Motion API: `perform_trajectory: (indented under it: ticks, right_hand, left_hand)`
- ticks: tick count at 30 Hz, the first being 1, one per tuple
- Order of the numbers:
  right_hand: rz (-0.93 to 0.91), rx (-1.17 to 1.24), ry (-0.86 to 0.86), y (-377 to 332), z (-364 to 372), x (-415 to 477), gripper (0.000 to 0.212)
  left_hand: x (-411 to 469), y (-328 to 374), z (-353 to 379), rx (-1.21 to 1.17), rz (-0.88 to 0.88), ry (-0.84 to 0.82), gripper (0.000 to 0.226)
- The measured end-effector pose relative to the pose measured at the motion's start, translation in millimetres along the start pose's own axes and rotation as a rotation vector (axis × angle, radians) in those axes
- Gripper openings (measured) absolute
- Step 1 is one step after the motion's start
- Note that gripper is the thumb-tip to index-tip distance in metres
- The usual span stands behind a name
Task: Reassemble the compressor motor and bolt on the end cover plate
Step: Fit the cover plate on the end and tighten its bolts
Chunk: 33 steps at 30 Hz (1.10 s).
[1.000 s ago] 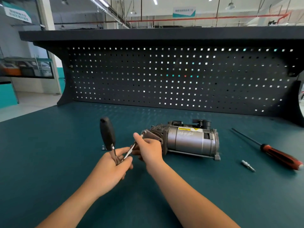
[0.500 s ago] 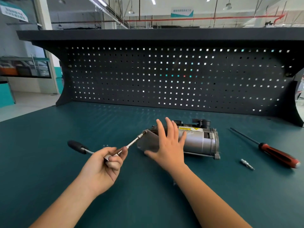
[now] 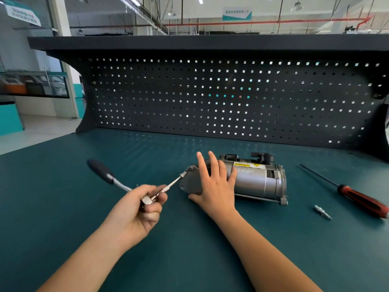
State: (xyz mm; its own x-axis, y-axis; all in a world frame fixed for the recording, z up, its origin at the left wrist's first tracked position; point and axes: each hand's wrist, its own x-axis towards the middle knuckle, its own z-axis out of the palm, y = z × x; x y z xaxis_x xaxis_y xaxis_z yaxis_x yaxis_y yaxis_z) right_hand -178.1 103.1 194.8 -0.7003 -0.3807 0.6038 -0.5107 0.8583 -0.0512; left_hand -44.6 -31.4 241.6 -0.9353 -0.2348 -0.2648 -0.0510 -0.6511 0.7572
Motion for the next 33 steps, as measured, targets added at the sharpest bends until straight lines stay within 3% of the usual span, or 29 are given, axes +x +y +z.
perform_trajectory:
  ticks: [7, 9, 11, 14, 18, 21, 25, 28, 31, 33]
  right_hand:
    - [-0.014, -0.002, -0.007, 2.2, -1.1, -1.4, 0.112]
    - [-0.014, 0.061, -0.011, 10.4, -4.9, -2.1, 0.11]
    - [-0.025, 0.131, -0.022, 23.1, -12.2, -3.2, 0.108]
    - [-0.042, 0.13, -0.014, 40.3, -21.8, -8.2, 0.099]
    - [-0.024, 0.058, -0.022, 46.5, -25.0, -12.9, 0.09]
    - [-0.023, 0.02, -0.023, 46.1, -22.6, -14.5, 0.09]
    - [-0.023, 0.059, 0.016, 51.5, -27.6, -7.9, 0.074]
    - [0.049, 0.14, 0.122, 62.7, -36.3, -1.9, 0.053]
    - [0.232, 0.076, 0.263, 73.7, -35.1, -10.6, 0.039]
    - [0.278, 0.064, 0.284, 73.7, -30.4, -16.4, 0.037]
  left_hand:
    - [-6.9, 33.2, -52.1, 1.581, 0.763, 0.121, 0.032]
    - [-2.6, 32.1, -62.3, 2.011, 0.779, 0.107, 0.045]
    - [3.0, 25.0, -63.3, 2.255, 0.697, 0.057, 0.055]
    - [16.6, 23.3, -61.5, 2.27, 0.581, -0.056, 0.064]
    - [28.7, 36.3, -49.6, 2.196, 0.308, -0.257, 0.056]
    - [29.8, 41.5, -42.3, 2.224, 0.222, -0.353, 0.055]
    - [32.4, 38.8, -25.3, 2.23, 0.205, -0.39, 0.078]
    - [39.0, 27.4, 0.4, 2.06, 0.323, -0.338, 0.078]
    - [60.1, -5.7, 28.6, 1.879, 0.529, -0.108, 0.077]
    - [72.8, -30.6, 40.1, 1.826, 0.524, 0.039, 0.091]
